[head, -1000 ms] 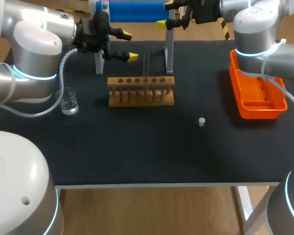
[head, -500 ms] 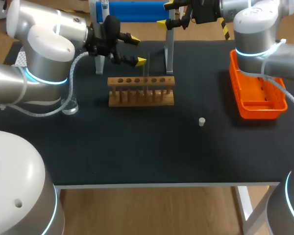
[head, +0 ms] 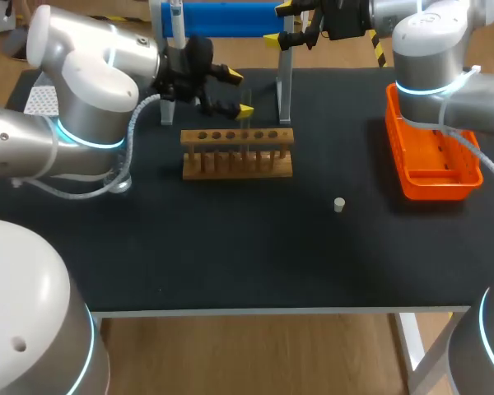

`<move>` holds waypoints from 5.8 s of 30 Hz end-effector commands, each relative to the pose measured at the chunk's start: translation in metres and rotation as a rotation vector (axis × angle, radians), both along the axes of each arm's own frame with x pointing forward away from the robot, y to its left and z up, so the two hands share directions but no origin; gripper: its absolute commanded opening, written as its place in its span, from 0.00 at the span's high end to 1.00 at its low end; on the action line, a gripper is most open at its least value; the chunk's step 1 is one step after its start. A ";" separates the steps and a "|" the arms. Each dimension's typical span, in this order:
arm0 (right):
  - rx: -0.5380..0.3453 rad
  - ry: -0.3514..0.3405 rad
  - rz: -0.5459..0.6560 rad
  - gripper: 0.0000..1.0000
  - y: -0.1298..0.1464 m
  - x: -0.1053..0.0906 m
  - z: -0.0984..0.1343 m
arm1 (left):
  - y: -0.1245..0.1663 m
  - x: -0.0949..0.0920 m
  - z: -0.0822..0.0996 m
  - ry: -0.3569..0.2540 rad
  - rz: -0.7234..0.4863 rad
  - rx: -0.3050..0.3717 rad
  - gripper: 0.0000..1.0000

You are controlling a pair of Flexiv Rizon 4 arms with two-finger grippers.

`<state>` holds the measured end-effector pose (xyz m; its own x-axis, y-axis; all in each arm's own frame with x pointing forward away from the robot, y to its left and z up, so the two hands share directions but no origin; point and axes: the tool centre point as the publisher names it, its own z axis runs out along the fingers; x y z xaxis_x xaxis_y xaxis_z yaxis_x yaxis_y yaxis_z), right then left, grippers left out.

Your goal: Invert the test tube, pick up the pipette, mount the tip to pipette, aspirate from beaker and dispense into the tube, eject the tip, return the pipette, and cap with the stopper.

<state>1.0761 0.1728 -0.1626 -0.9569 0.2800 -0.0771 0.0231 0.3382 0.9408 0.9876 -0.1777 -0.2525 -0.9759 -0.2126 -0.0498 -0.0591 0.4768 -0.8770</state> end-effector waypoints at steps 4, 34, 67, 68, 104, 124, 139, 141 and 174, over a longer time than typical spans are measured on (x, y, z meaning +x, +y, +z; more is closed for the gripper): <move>-0.003 0.003 0.004 0.00 -0.001 0.000 0.001 | -0.009 0.007 -0.012 0.002 -0.002 0.005 0.00; -0.003 0.003 0.004 0.00 -0.001 0.000 0.001 | -0.022 0.013 -0.040 0.020 -0.058 0.068 0.00; -0.003 0.003 0.004 0.00 -0.001 0.000 0.001 | -0.024 0.008 -0.050 0.027 -0.059 0.084 0.00; -0.003 0.003 0.004 0.00 -0.001 0.000 0.001 | -0.024 0.008 -0.050 0.027 -0.059 0.084 0.00; -0.050 -0.040 0.007 0.00 -0.062 -0.048 0.004 | -0.021 0.007 -0.050 0.026 -0.054 0.088 0.00; -0.030 -0.030 -0.052 0.00 -0.177 -0.205 -0.048 | -0.021 0.007 -0.050 0.026 -0.054 0.088 0.00; -0.056 0.029 -0.060 0.00 -0.180 -0.259 -0.138 | -0.021 0.007 -0.050 0.026 -0.054 0.088 0.00; -0.052 0.034 -0.058 0.00 -0.179 -0.262 -0.148 | -0.021 0.007 -0.050 0.026 -0.054 0.088 0.00; -0.123 0.105 -0.142 0.00 -0.150 -0.249 -0.240 | -0.021 0.007 -0.050 0.026 -0.054 0.088 0.00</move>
<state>0.8250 0.0178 -0.3993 -0.9147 0.4037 -0.0203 0.1717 0.4335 0.8846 0.9946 -0.1989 -0.3024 -0.9869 -0.1556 -0.0417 -0.0522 0.5535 -0.8312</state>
